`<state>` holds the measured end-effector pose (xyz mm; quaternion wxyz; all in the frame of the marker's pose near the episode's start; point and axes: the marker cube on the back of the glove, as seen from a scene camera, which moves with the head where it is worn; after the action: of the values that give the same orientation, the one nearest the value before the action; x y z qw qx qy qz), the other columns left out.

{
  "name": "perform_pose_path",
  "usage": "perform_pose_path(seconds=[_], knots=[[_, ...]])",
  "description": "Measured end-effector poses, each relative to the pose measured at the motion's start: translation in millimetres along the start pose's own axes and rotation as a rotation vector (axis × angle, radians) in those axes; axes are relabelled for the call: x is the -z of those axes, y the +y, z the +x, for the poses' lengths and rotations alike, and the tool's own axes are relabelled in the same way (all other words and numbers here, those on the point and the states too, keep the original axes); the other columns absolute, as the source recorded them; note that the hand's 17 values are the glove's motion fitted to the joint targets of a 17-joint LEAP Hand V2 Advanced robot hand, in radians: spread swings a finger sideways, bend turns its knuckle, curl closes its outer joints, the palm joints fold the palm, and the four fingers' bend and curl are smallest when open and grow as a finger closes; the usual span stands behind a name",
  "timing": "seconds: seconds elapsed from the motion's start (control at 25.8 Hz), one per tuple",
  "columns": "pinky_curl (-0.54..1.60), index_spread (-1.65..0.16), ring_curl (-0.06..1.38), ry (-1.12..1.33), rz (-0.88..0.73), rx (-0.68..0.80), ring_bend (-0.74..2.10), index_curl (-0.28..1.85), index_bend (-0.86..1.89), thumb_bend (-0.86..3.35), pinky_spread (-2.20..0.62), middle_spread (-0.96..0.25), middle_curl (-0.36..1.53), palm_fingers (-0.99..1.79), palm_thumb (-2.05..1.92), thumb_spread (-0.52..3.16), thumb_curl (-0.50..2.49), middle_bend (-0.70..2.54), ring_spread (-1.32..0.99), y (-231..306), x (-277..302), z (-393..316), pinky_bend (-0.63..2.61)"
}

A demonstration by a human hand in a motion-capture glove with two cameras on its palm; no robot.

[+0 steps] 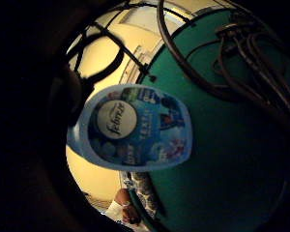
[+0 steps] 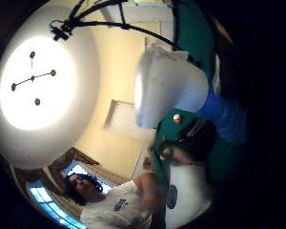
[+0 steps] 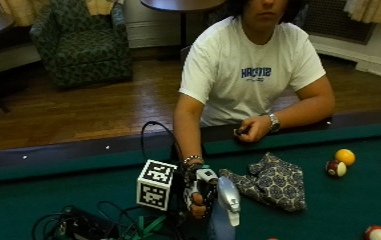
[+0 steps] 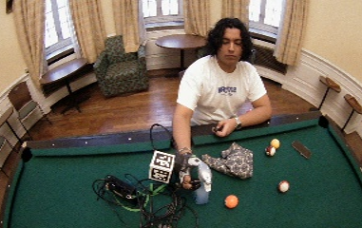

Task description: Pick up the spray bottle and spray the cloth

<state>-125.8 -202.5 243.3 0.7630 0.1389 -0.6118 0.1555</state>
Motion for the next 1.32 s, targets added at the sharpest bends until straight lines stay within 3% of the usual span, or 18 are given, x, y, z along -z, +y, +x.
perform_pose_path(seconds=[0.04,0.16,0.81,1.09,1.32], knots=[[0.38,-0.33,0.41,-0.016,0.014,0.004,0.51,0.34,0.25,0.06,-0.15,-0.23,0.44,1.25,1.04,0.64,0.53,0.31,-0.23,0.0,1.5,-0.2,0.38],[0.42,-0.32,0.44,-0.035,0.023,0.012,0.56,0.38,0.31,0.09,-0.16,-0.24,0.47,1.31,1.1,0.55,0.57,0.35,-0.23,-0.4,3.0,-0.4,0.44],[0.58,-0.31,0.6,-0.069,0.043,0.007,0.77,0.59,0.57,0.1,-0.16,-0.28,0.7,1.14,1.14,0.09,0.67,0.62,-0.26,-1.7,7.2,4.9,0.63],[0.6,-0.3,0.63,-0.042,0.017,0.021,0.76,0.6,0.44,0.03,-0.19,-0.27,0.71,0.97,1.07,0.11,0.69,0.56,-0.25,-1.0,5.7,6.5,0.64],[0.55,-0.32,0.58,-0.014,-0.053,0.04,0.67,0.56,0.23,-0.03,-0.19,-0.25,0.65,0.84,0.94,0.33,0.69,0.44,-0.22,-1.3,-1.6,1.4,0.57]])
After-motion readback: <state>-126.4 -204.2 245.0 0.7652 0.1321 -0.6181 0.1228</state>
